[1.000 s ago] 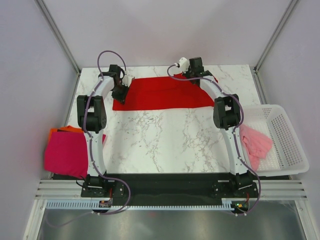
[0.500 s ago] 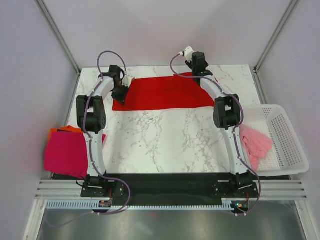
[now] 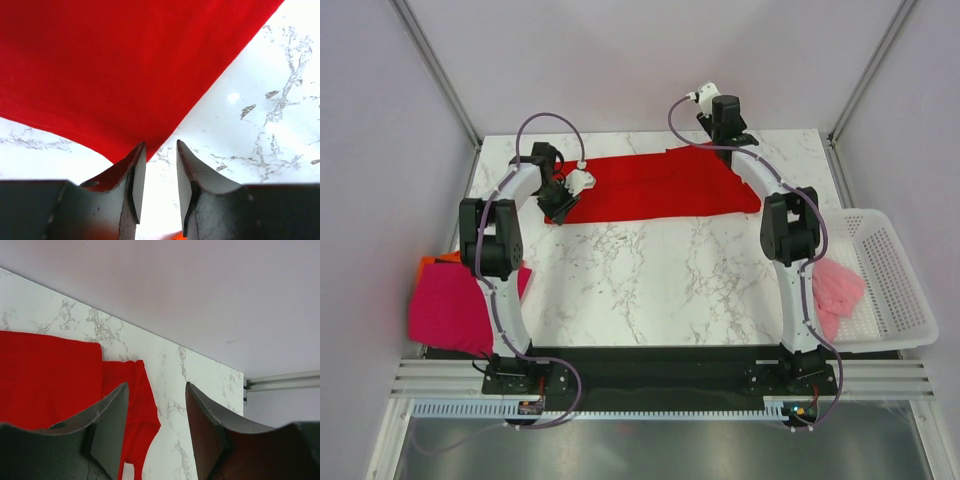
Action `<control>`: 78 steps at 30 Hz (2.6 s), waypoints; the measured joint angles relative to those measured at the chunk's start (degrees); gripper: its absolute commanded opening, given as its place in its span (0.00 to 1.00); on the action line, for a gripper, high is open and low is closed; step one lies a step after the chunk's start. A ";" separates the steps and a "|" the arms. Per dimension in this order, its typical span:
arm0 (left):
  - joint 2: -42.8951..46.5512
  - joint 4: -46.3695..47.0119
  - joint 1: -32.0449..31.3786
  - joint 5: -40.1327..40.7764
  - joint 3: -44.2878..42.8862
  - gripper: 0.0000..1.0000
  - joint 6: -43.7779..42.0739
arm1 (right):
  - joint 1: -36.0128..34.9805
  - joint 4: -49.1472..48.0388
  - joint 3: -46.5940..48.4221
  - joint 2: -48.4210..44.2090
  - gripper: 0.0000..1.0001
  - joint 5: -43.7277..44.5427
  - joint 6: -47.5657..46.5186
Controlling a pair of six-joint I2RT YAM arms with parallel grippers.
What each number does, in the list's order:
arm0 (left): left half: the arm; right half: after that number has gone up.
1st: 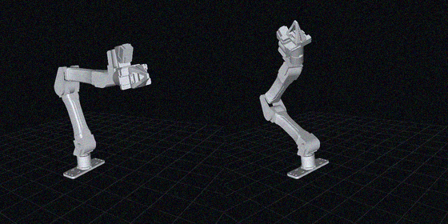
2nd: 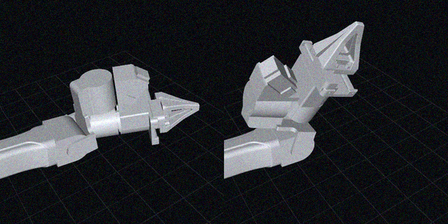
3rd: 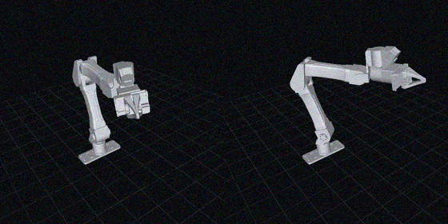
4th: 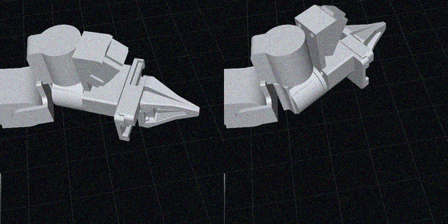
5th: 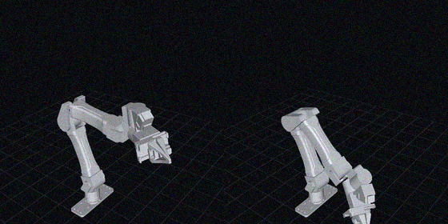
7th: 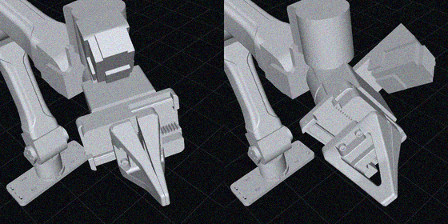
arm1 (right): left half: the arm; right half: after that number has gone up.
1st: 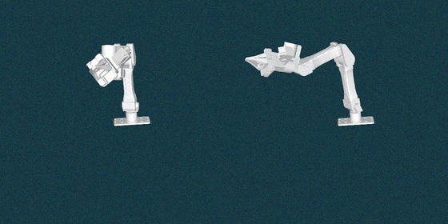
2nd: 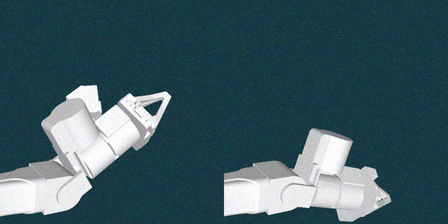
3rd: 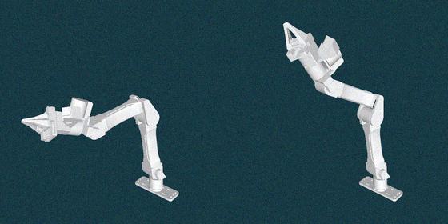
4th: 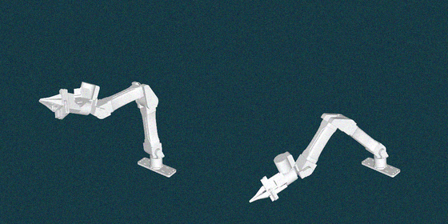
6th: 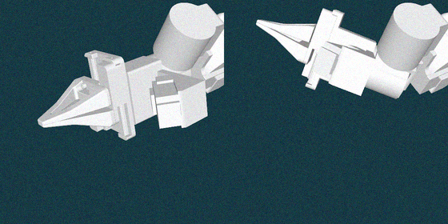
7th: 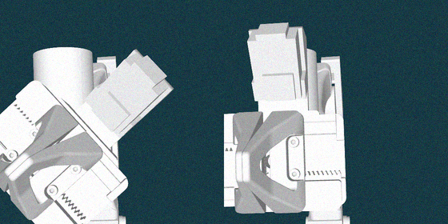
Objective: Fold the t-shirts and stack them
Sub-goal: Fold the tshirt
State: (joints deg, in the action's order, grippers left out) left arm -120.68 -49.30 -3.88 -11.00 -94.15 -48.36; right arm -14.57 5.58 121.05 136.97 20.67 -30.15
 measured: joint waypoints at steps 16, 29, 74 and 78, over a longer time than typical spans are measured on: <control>-0.13 3.37 0.00 0.50 2.21 0.19 -4.28 | -3.43 4.15 -9.46 -5.77 0.57 -1.60 0.35; 3.87 9.29 -0.31 0.57 9.57 0.02 -4.87 | -1.18 4.98 -19.85 -16.70 0.56 -1.77 0.42; 37.70 -10.71 -22.05 1.29 37.94 0.02 5.16 | 2.10 26.12 -24.28 -10.73 0.27 -10.43 6.34; 34.75 -10.82 -27.26 -0.59 37.57 0.02 5.29 | 2.21 25.90 -16.52 -5.49 0.28 -9.99 5.95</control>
State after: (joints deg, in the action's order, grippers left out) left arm -85.93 -60.12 -31.14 -11.60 -56.58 -43.07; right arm -12.36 31.48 104.53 131.48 10.68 -24.21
